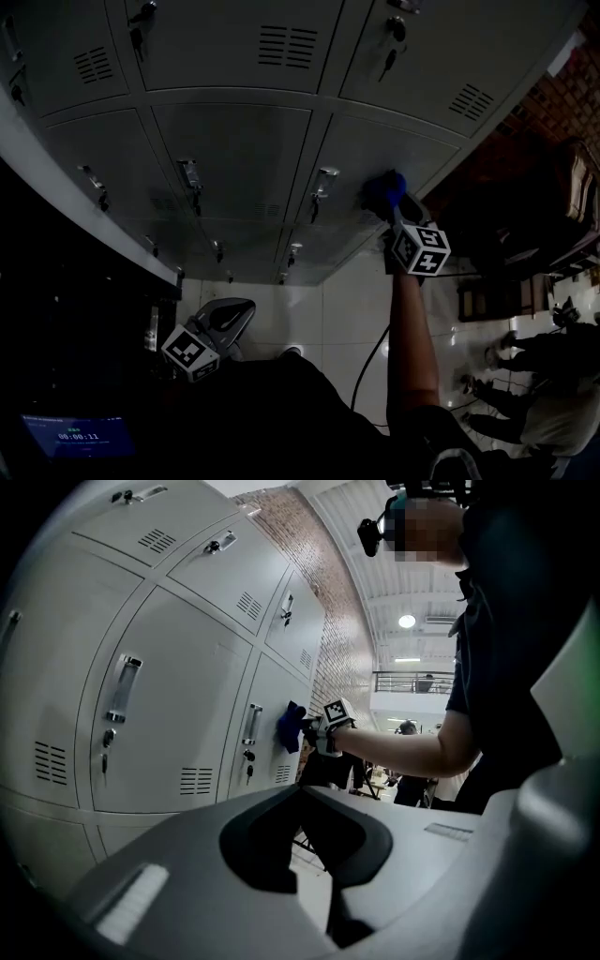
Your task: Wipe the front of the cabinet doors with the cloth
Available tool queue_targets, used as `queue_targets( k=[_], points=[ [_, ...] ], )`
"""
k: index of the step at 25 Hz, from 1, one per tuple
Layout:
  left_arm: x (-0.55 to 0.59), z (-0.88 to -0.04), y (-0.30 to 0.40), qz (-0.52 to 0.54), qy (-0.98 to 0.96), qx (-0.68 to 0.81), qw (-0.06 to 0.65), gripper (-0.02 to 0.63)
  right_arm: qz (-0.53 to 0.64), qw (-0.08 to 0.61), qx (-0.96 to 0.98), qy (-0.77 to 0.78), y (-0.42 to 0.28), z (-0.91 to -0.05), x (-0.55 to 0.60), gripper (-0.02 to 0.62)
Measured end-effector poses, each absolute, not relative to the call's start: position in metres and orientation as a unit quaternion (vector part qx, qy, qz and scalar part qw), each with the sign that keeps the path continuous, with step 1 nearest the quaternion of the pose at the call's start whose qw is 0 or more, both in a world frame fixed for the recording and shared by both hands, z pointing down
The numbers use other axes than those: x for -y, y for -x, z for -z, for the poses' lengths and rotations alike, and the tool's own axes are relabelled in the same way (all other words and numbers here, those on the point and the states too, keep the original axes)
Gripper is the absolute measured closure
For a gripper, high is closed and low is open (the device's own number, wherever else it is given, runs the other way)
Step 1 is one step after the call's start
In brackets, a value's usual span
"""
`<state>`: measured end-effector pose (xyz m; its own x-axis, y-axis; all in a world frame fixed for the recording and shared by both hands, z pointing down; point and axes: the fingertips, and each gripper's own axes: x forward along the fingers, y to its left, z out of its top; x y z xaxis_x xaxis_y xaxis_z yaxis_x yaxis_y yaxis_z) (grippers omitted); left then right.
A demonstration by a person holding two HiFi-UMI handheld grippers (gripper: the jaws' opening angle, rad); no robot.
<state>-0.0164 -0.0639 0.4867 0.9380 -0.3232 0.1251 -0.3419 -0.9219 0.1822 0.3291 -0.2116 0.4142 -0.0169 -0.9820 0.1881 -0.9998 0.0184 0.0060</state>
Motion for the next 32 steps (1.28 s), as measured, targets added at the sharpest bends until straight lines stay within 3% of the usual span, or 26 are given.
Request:
queue_targets(
  k=[9, 15, 22, 32],
  points=[
    [0.061, -0.489, -0.006, -0.050, -0.981, 0.156, 0.101, 0.606, -0.075, 0.061, 0.657, -0.748, -0.410, -0.422, 0.186, 0.526],
    [0.059, -0.488, -0.010, -0.052, -0.982, 0.150, 0.100, 0.606, -0.074, 0.049, 0.640, -0.763, -0.418, -0.423, 0.176, 0.526],
    [0.059, -0.492, 0.002, -0.052, -0.981, 0.153, 0.104, 0.606, -0.087, 0.028, 0.691, -0.717, -0.336, -0.440, 0.179, 0.526],
    [0.057, -0.484, 0.034, -0.048, -0.978, 0.174, 0.106, 0.606, -0.105, 0.072, 0.780, -0.612, -0.192, -0.473, 0.227, 0.526]
  ],
)
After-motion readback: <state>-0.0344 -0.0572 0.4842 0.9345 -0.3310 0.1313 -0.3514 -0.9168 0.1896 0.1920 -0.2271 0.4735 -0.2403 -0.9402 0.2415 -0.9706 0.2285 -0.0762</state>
